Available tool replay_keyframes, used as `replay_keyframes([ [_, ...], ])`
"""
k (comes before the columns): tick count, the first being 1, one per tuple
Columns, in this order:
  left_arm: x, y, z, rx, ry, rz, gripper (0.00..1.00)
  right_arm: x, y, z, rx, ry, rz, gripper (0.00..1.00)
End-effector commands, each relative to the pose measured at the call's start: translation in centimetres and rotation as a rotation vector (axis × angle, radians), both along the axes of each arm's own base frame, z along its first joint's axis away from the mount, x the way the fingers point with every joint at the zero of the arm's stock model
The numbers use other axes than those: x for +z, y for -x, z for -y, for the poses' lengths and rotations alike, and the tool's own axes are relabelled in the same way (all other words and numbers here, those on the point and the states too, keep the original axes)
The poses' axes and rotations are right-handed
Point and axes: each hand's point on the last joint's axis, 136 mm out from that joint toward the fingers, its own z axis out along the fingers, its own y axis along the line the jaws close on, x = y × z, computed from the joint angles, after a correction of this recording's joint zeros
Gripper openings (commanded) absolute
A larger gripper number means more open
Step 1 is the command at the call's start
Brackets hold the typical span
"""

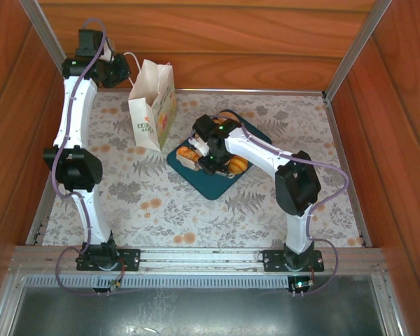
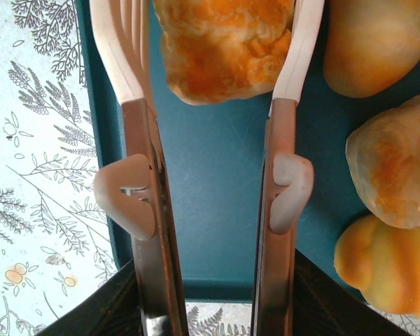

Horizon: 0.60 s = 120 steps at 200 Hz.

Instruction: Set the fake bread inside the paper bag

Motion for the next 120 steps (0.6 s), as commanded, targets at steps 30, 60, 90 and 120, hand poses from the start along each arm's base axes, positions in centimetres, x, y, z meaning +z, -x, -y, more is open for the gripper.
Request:
replay_keyframes([
  [30,0.3,0.0,-0.3,0.004,0.013,0.003,0.00,2.3,0.3,-0.9,0.011,-0.059,0.015,0.39],
  [60,0.4,-0.1,-0.4,0.006,0.015,0.003,0.00,3.9,0.6,-1.0,-0.013,-0.097,0.031,0.35],
  [90,0.3,-0.1,-0.3,0.005,0.017,0.002,0.00,5.3,0.8,-0.9,-0.037,-0.133,0.047,0.33],
  [120,0.4,0.0,-0.3,0.005,0.016,0.005,0.00,7.3,1.1,-0.9,-0.060,-0.183,0.068,0.33],
])
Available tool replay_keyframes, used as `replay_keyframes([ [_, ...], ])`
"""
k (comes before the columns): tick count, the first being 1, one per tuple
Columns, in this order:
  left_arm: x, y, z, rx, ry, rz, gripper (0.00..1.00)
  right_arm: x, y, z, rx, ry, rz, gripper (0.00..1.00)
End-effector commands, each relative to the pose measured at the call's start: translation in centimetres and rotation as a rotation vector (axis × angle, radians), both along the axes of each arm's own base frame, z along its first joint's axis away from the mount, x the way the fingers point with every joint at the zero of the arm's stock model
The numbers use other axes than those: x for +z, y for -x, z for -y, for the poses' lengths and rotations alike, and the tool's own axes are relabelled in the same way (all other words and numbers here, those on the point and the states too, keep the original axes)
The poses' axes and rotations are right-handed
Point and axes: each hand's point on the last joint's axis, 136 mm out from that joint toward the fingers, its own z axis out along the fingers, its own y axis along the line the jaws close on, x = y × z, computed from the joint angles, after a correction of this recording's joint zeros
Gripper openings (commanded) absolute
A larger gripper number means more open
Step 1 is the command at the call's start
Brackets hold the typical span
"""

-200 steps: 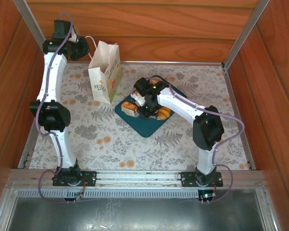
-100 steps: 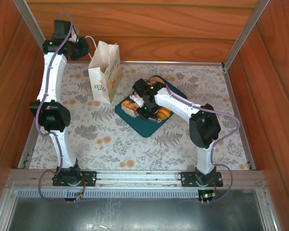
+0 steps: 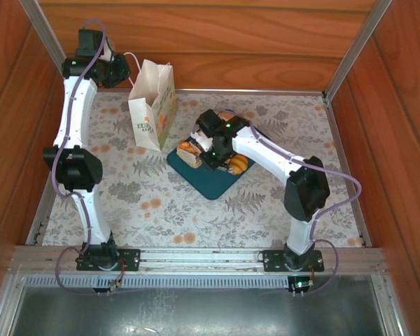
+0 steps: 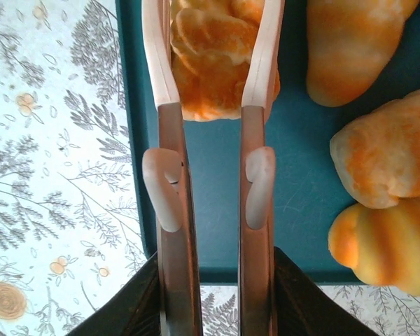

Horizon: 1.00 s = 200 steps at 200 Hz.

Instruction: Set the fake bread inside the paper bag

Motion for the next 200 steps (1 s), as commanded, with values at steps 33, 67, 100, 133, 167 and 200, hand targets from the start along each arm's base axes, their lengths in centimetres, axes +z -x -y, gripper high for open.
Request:
replay_keyframes([
  [33,0.5,0.0,-0.3,0.003,0.015,0.005,0.00,6.6,1.1,-1.2,-0.033,-0.188,0.052,0.33],
  [67,0.6,0.0,-0.3,0.003,0.014,0.009,0.00,12.8,1.6,-2.5,-0.030,-0.374,0.111,0.32],
  [100,0.7,0.1,-0.4,0.003,0.012,0.012,0.00,19.4,1.4,-4.1,-0.018,-0.555,0.180,0.32],
  [133,0.6,-0.1,-0.3,0.001,0.018,0.008,0.00,25.3,0.5,-5.5,-0.008,-0.691,0.262,0.32],
  [167,0.6,-0.1,-0.3,0.001,0.017,0.009,0.00,29.6,-2.0,-7.5,-0.051,-0.813,0.339,0.33],
  [200,0.4,-0.1,-0.2,-0.001,0.019,0.005,0.00,32.5,-5.1,-8.8,-0.125,-0.886,0.425,0.33],
])
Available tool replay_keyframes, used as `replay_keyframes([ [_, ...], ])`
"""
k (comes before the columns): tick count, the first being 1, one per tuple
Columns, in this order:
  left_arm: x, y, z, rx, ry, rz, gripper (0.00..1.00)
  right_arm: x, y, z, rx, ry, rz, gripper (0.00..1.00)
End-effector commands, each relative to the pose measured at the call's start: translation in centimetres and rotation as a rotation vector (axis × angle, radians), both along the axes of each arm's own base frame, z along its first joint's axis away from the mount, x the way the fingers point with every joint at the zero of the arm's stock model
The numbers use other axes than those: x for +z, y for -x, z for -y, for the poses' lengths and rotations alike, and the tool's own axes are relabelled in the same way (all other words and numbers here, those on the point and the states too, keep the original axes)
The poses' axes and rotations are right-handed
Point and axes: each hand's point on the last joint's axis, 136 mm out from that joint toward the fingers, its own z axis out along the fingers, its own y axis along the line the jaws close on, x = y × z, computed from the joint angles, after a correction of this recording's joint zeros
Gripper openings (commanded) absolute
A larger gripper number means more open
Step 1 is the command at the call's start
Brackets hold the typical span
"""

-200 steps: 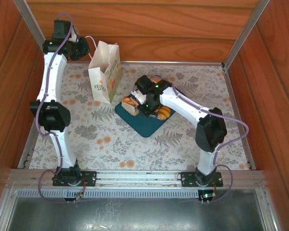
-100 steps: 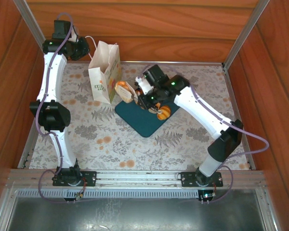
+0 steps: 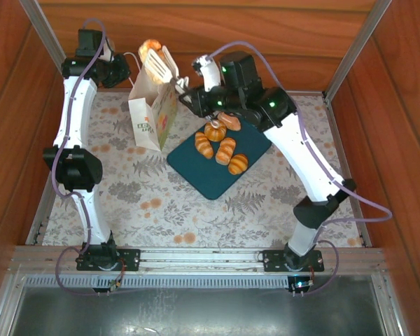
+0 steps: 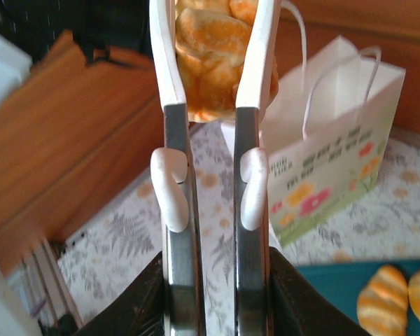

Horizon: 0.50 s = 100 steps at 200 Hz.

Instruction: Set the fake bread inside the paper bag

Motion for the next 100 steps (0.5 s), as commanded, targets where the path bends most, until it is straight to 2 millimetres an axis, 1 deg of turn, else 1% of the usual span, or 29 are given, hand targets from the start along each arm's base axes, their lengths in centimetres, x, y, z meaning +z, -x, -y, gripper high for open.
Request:
replay_keyframes([
  [1,0.4,-0.1,-0.3,0.004,0.013,0.005,0.00,3.2,-2.2,-1.5,-0.065,-0.114,0.058,0.33],
  [14,0.4,-0.1,-0.2,0.004,0.016,0.004,0.00,3.8,-3.6,-2.0,-0.102,-0.137,0.082,0.33],
  [37,0.4,-0.1,-0.2,0.003,0.021,0.003,0.00,3.8,-5.8,-3.0,-0.151,-0.162,0.111,0.34],
  [66,0.5,-0.1,-0.1,0.004,0.021,0.007,0.00,2.5,-8.1,-4.0,-0.194,-0.166,0.125,0.36],
  [87,0.5,-0.2,-0.2,0.005,0.022,0.007,0.00,1.4,-9.3,-4.7,-0.205,-0.166,0.118,0.38],
  [100,0.4,-0.2,-0.1,0.002,0.025,0.004,0.00,0.8,-9.7,-5.1,-0.198,-0.164,0.107,0.39],
])
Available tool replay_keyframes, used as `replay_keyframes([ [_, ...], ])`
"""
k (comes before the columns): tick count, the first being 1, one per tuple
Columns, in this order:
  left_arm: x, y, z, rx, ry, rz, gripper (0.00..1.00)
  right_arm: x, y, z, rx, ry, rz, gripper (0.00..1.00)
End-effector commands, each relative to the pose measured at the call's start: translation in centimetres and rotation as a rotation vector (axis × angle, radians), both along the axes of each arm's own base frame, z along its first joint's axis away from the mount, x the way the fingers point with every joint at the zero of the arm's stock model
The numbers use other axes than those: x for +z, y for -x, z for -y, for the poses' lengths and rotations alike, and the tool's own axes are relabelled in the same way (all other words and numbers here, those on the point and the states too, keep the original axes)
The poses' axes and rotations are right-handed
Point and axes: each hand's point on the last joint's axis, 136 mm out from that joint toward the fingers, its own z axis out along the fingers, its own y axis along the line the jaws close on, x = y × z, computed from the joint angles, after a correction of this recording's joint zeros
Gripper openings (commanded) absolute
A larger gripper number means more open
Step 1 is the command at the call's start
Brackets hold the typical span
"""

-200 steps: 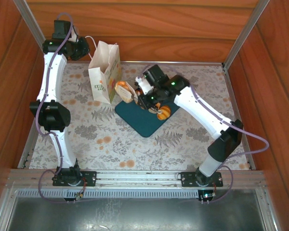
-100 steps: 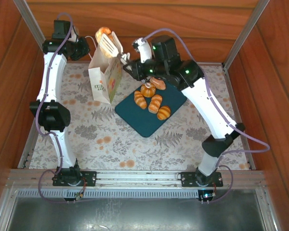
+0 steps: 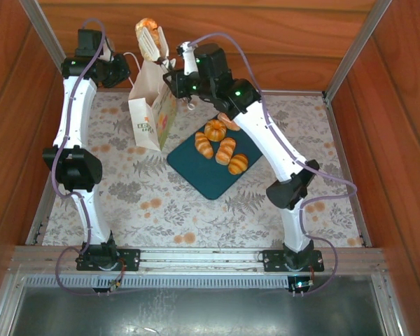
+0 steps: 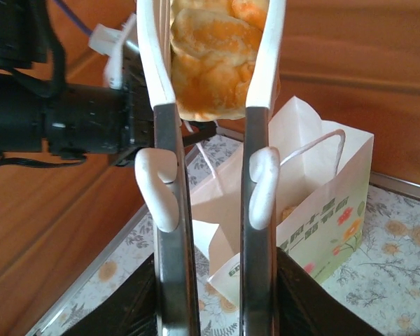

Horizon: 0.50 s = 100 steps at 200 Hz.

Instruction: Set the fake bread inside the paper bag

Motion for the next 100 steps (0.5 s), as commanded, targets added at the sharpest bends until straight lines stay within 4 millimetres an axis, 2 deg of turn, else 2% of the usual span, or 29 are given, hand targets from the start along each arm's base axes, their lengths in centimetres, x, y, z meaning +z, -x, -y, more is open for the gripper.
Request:
replay_keyframes([
  [1,0.4,-0.2,-0.1,0.002,0.018,0.006,0.00,3.4,-1.1,-0.3,-0.027,-0.095,0.084,0.39],
  [62,0.6,-0.1,-0.2,0.002,0.014,0.010,0.00,-0.6,-2.0,-1.2,-0.023,-0.023,0.020,0.40],
  [100,0.6,-0.2,-0.4,0.006,0.011,0.011,0.00,-2.1,-2.2,-1.2,-0.022,0.001,-0.004,0.44],
])
